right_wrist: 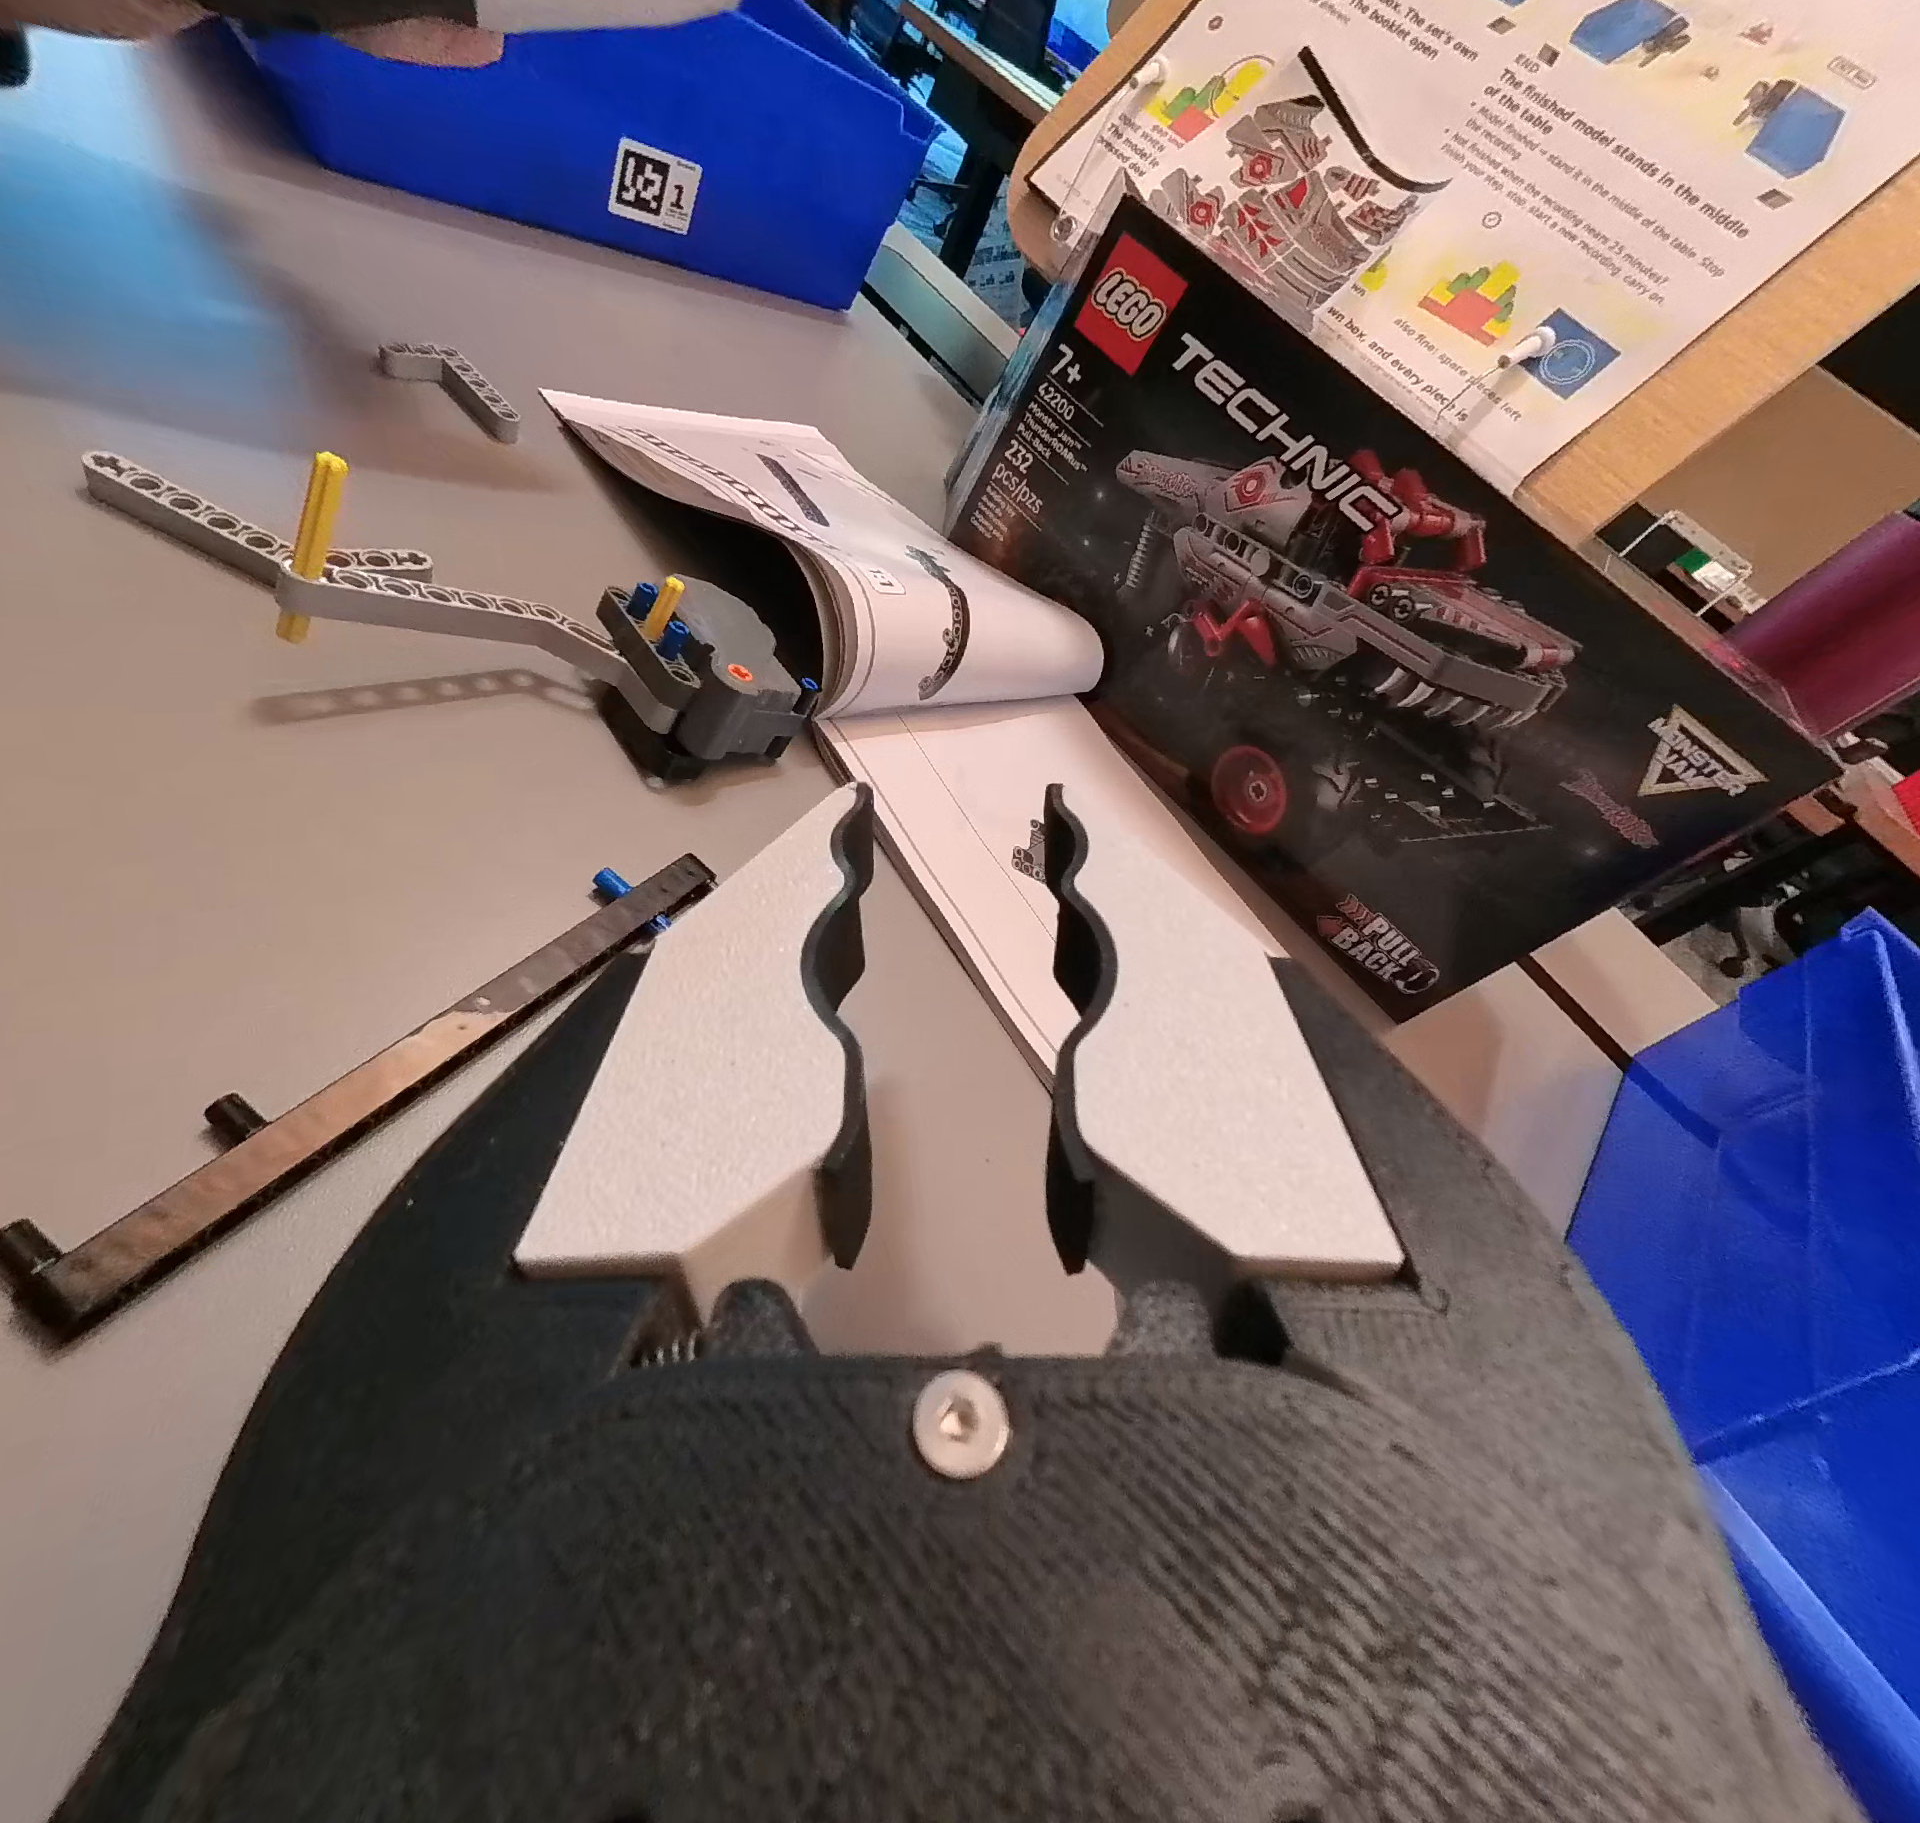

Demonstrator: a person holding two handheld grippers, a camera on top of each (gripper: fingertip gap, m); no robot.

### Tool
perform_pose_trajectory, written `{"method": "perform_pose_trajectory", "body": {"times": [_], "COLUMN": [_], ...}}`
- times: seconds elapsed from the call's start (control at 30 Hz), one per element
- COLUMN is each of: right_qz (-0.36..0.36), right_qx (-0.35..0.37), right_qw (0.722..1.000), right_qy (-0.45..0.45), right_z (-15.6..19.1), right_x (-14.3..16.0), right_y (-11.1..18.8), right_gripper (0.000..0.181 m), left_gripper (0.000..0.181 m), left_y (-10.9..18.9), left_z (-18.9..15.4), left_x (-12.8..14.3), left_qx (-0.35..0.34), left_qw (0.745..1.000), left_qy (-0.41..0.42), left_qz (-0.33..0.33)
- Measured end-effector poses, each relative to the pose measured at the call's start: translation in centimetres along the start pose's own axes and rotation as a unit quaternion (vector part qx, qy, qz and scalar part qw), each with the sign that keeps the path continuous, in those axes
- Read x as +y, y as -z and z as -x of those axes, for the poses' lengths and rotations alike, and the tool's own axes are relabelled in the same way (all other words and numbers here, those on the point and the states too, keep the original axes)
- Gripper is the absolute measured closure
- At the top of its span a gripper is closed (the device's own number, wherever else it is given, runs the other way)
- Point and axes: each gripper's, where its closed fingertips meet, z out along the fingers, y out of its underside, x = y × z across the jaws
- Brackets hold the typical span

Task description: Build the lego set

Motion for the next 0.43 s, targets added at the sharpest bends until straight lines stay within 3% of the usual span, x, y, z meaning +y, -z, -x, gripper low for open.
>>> {"method": "perform_pose_trajectory", "body": {"times": [0.03,0.1,0.17,0.23,0.3,0.33,0.43], "right_qz": [0.001,0.001,-0.003,-0.013,-0.021,-0.022,-0.022], "right_qx": [0.000,0.000,0.003,0.003,0.005,0.005,0.004], "right_qw": [1.000,1.000,1.000,1.000,1.000,1.000,1.000], "right_qy": [0.003,0.007,0.008,0.005,0.006,0.006,0.009], "right_z": [0.0,0.0,-0.1,-0.2,-0.3,-0.3,-0.3], "right_x": [0.0,0.1,0.0,-0.2,-0.3,-0.3,-0.3], "right_y": [0.0,0.0,0.1,0.4,0.7,0.7,0.8], "right_gripper": [0.151,0.151,0.150,0.151,0.152,0.152,0.152], "left_gripper": [0.166,0.166,0.165,0.161,0.151,0.146,0.138], "left_y": [0.0,0.3,0.7,1.6,3.5,4.3,5.5], "left_z": [-0.3,-1.6,-4.0,-6.4,-8.3,-8.9,-10.4], "left_x": [-0.3,-1.5,-2.6,-3.5,-4.4,-4.6,-4.4], "left_qx": [0.013,0.069,0.169,0.291,0.410,0.449,0.501], "left_qw": [1.000,0.997,0.982,0.944,0.883,0.859,0.828], "left_qy": [-0.001,0.007,0.057,0.149,0.225,0.246,0.252], "left_qz": [-0.007,-0.041,-0.061,-0.052,-0.037,-0.025,0.012]}}
